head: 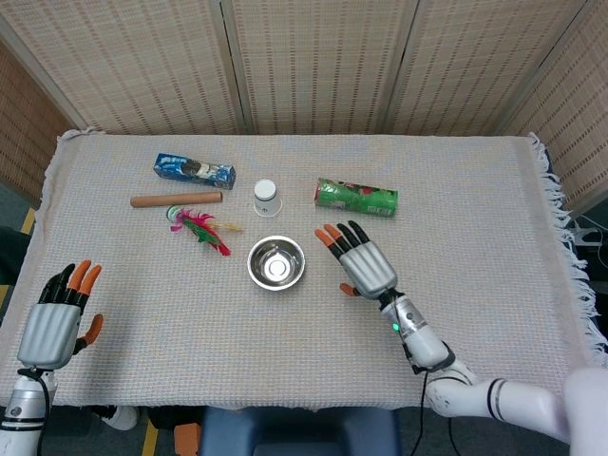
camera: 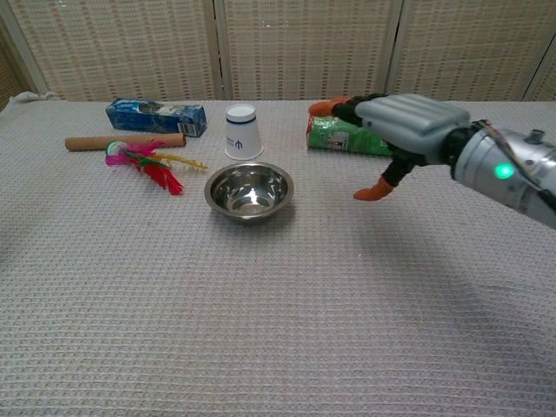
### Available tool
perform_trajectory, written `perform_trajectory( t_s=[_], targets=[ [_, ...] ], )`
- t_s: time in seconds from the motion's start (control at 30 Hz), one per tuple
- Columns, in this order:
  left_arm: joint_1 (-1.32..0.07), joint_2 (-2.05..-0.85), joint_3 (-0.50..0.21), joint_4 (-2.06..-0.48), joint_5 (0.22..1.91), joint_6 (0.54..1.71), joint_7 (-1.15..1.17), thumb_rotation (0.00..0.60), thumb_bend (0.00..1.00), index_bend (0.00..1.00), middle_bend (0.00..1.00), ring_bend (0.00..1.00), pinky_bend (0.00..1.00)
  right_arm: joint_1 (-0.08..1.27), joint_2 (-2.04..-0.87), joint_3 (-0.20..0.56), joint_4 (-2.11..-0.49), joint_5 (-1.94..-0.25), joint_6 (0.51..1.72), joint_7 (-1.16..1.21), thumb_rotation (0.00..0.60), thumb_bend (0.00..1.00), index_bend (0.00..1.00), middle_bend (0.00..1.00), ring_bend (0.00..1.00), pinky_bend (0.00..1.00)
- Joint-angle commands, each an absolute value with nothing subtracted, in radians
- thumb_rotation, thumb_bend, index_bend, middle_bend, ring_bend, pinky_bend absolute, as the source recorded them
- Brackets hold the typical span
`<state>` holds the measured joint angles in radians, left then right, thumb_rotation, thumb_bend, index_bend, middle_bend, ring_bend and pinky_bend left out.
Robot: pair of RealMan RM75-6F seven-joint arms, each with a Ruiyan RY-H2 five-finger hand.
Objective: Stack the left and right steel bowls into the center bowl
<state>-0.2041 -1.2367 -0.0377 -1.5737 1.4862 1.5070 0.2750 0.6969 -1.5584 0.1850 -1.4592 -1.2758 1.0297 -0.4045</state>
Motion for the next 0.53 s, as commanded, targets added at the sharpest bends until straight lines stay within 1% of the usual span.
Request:
perform_trajectory(
  t_s=[0.03,0.1,0.17,0.23,0.33,0.53],
  targets=[
    [-0.175,-1.233,-0.016,-1.567,1.497,1.521,0.253,0.6,0.4,0.0,0.0,0.0,0.13,0.47,-1.314,0.079,-1.684,-1.25,1.26,-0.468,0.6,0.09,0.0,0.0,0.0,0.0],
    [-0.153,-1.239,-0.006,-1.552,1.498,1.54,0.241,0.6,0.4,0.0,0.0,0.0,0.13,0.401,-1.266,0.044,-1.704,-1.257,1.33,-0.453,0.6,0.09,0.0,0.0,0.0,0.0],
    [-0.133,-1.242,0.005,-1.538,1.498,1.551,0.226,0.6,0.41,0.0,0.0,0.0,0.13,0.343,-1.246,0.018,-1.696,-1.255,1.388,-0.443,0.6,0.09,0.0,0.0,0.0,0.0],
    [-0.118,-1.244,0.014,-1.518,1.5,1.557,0.215,0.6,0.4,0.0,0.0,0.0,0.13,0.277,-1.243,0.0,-1.672,-1.249,1.457,-0.419,0.6,0.09,0.0,0.0,0.0,0.0],
    [-0.118,-1.244,0.008,-1.509,1.501,1.554,0.241,0.6,0.4,0.0,0.0,0.0,0.13,0.21,-1.254,-0.014,-1.625,-1.26,1.53,-0.386,0.6,0.09,0.0,0.0,0.0,0.0],
    [-0.117,-1.252,-0.01,-1.5,1.53,1.584,0.249,0.6,0.4,0.0,0.0,0.0,0.13,0.166,-1.226,-0.019,-1.643,-1.313,1.571,-0.357,0.6,0.09,0.0,0.0,0.0,0.0]
  ],
)
